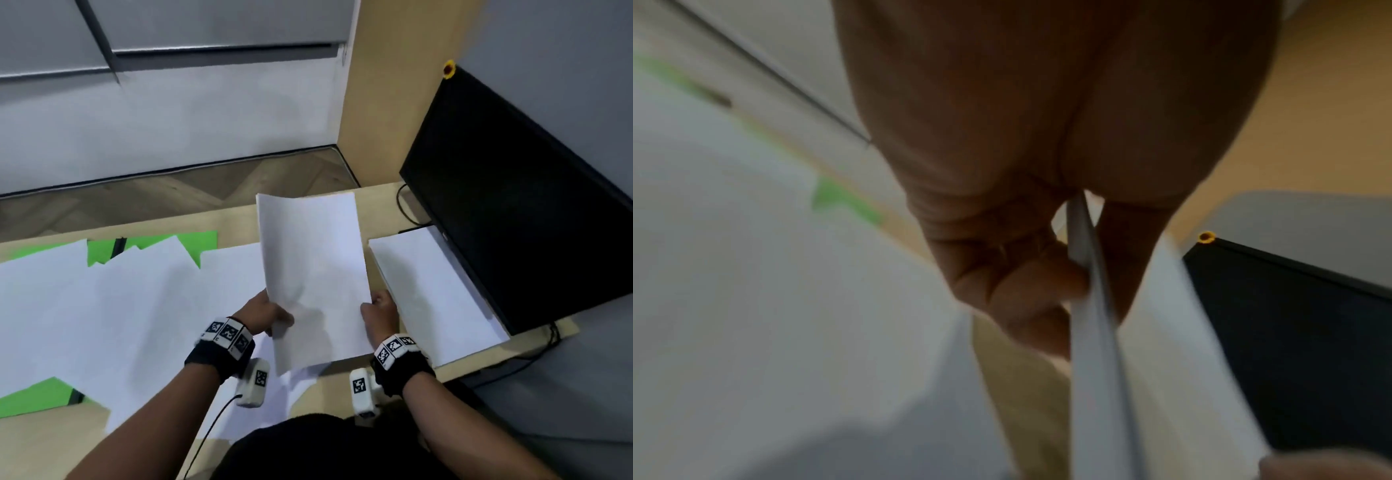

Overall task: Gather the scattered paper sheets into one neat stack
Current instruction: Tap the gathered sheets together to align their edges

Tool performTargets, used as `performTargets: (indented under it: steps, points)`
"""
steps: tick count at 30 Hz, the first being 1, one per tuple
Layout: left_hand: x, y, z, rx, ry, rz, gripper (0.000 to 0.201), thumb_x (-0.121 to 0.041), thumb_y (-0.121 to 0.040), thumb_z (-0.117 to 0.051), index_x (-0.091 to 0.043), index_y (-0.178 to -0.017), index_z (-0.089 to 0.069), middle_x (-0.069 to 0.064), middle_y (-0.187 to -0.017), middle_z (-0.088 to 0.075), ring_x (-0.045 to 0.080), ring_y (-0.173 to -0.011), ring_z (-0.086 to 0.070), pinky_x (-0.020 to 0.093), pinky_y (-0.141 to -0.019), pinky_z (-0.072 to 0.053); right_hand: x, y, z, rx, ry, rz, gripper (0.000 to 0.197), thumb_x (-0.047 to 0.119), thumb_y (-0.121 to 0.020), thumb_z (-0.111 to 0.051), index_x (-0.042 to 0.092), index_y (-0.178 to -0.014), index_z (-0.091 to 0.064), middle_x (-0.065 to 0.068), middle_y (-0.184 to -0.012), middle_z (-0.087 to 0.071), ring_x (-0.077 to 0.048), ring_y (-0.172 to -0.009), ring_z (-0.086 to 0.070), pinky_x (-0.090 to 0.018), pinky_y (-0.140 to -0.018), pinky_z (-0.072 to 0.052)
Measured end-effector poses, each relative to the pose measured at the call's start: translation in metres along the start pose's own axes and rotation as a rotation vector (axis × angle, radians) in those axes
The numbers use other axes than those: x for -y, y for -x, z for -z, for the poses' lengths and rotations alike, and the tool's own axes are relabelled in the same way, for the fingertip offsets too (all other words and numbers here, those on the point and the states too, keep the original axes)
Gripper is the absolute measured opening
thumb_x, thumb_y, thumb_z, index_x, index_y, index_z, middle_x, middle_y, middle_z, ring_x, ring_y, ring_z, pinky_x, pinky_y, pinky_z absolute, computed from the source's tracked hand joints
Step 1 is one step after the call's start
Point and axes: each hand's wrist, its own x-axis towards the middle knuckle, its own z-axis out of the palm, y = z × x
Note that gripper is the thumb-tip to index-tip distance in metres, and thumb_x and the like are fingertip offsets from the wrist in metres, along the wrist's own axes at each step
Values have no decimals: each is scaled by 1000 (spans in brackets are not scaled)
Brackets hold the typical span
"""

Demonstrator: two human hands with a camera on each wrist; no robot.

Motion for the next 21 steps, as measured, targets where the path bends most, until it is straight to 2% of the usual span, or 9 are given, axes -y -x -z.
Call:
performTargets:
  steps: [2,4,8,10,13,15,17,19,21]
  points:
    - [-15,-18,-32,41,24,61,30,-4,-62,-70,-7,-91,-65,8,-69,-64,23,-61,-57,26,-50,-44,-11,-20,30,-67,-89,-52,26,-2,-74,-55,12,-95,-61,0,-72,-61,-22,-65,-54,-28,-59,-42]
    - [-26,-37,-64,37,54,88,24,0,-70,-70,-3,-93,-63,14,-76,-63,26,-66,-58,29,-54,-47,-22,-34,64,-88,-192,-105,31,-4,-72,-57,17,-94,-68,-1,-76,-65,-23,-73,-59,-31,-70,-47]
    - [-43,-65,-126,52,136,127,29,2,-70,-70,-6,-97,-64,22,-98,-68,40,-91,-65,45,-72,-57,-52,-61,128,-86,-234,-155,29,-1,-74,-66,23,-87,-75,-1,-93,-72,-23,-96,-64,-38,-92,-50]
    - [-50,-75,-153,66,173,157,32,-3,-59,-71,-6,-90,-65,24,-102,-68,42,-97,-65,50,-79,-56,-65,-72,158,-81,-178,-163,27,-1,-78,-69,25,-83,-74,-1,-98,-72,-22,-100,-65,-36,-95,-51]
    - [-56,-86,-186,113,150,182,27,2,-70,-68,-5,-96,-64,22,-100,-65,40,-94,-64,56,-83,-54,-85,-85,187,-99,-117,-160,25,0,-80,-70,24,-82,-74,-1,-99,-73,-22,-103,-66,-38,-98,-50]
    - [-60,-93,-205,146,106,162,37,3,-74,-67,-3,-110,-62,24,-104,-68,42,-95,-66,54,-78,-58,-93,-92,200,-167,-102,-156,22,2,-81,-70,24,-84,-74,-1,-96,-73,-23,-101,-67,-39,-97,-51]
    - [-66,-96,-221,155,68,128,44,-1,-73,-69,-7,-115,-62,22,-105,-69,39,-92,-67,43,-62,-61,-98,-97,205,-253,-74,-153,19,4,-84,-68,23,-87,-72,-2,-95,-73,-23,-98,-67,-37,-94,-52]
    - [-72,-95,-230,144,39,99,46,-6,-71,-71,-11,-116,-62,14,-97,-69,30,-78,-67,31,-47,-54,-100,-99,204,-336,-49,-113,19,5,-87,-65,23,-90,-73,-5,-95,-72,-25,-96,-67,-36,-91,-52]
    - [-75,-95,-238,171,-41,58,49,-15,-66,-71,-15,-114,-60,10,-89,-69,26,-66,-65,29,-43,-51,-102,-99,200,-426,-12,-81,19,8,-90,-63,19,-97,-76,-8,-100,-73,-24,-96,-66,-33,-88,-51]
